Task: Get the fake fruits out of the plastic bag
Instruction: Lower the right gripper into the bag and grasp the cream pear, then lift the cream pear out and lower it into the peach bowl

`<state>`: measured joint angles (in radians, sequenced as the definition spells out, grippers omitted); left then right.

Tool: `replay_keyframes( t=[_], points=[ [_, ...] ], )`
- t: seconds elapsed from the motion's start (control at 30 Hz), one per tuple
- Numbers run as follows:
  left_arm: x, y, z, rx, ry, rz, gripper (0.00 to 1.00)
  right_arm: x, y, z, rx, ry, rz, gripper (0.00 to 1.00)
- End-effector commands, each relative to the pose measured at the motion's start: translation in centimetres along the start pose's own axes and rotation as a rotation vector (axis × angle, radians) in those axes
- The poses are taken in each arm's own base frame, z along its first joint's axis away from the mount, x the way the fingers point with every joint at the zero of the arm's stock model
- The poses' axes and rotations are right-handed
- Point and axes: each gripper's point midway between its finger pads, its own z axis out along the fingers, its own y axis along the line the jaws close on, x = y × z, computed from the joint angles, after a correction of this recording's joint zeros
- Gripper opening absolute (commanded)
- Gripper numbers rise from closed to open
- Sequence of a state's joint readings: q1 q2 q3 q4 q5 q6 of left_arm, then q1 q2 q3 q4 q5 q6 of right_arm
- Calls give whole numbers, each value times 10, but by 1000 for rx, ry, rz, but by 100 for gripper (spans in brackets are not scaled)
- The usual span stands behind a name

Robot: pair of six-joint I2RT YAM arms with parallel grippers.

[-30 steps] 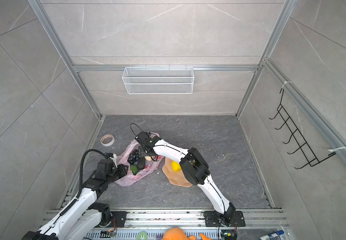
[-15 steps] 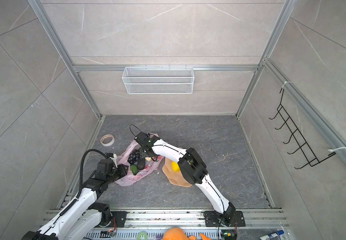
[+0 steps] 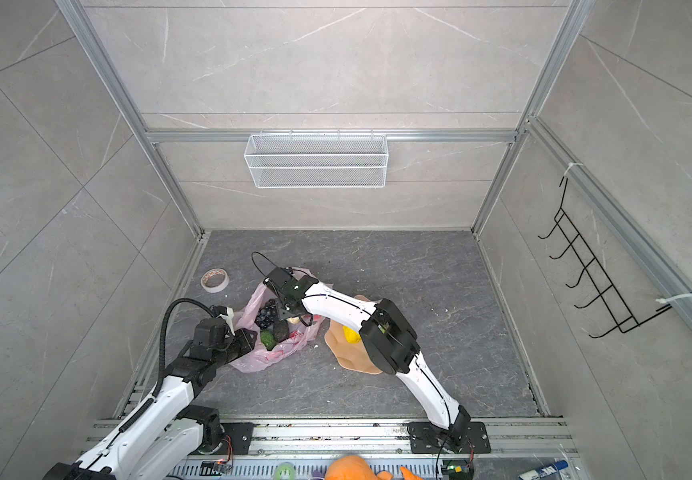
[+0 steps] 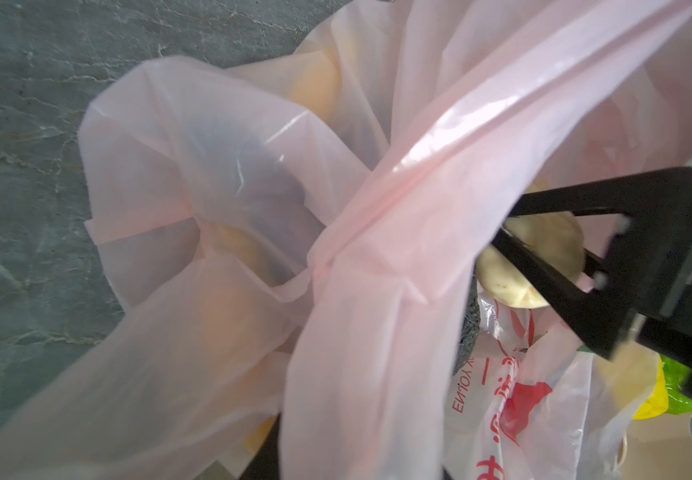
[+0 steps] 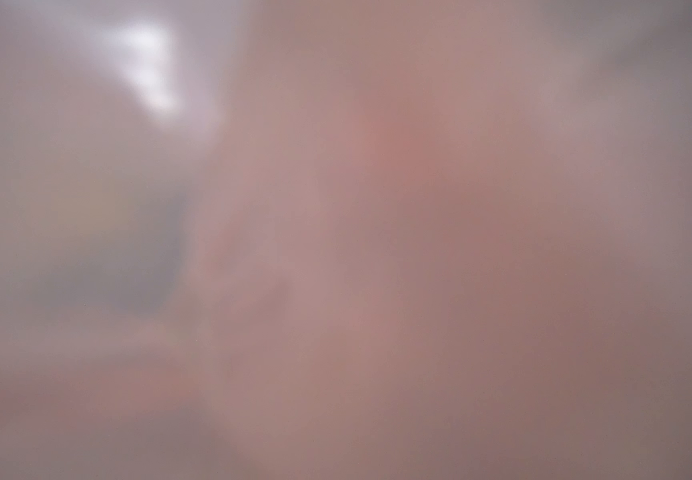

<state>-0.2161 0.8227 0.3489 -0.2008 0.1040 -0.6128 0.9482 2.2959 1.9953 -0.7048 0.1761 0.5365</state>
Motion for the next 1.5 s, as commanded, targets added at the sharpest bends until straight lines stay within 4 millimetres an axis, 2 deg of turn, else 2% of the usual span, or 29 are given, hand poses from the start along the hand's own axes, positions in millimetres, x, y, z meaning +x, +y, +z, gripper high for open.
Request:
replay_keyframes(
  t=[0.0,0.23,0.47,0.6,0.8,0.97,1.1,1.2,1.47],
  points=[
    [-5,-3,0,6,-23,26,26,-25,15,-41,-54,-112,-34,64],
    [-7,-3,-1,6,-30,28,26,-20,26,-61,-106,-133,-68,63],
    [-18,-6,2,-2,-58,65,26,-6,36,-130,-218,-236,-184,61],
    [-23,-8,7,-5,-64,99,26,12,11,-165,-213,-299,-233,61],
    [-25,-12,9,19,-73,118,26,42,-52,-201,-75,-411,-278,60],
    [-25,-13,9,22,-78,122,26,61,-98,-202,71,-490,-262,61],
    [-25,-13,9,23,-81,122,26,68,-128,-189,220,-517,-250,61],
    [-25,-13,9,23,-78,121,26,62,-139,-179,294,-535,-258,60],
    [-25,-12,6,26,-94,124,26,33,-168,-136,393,-510,-258,59]
  ],
)
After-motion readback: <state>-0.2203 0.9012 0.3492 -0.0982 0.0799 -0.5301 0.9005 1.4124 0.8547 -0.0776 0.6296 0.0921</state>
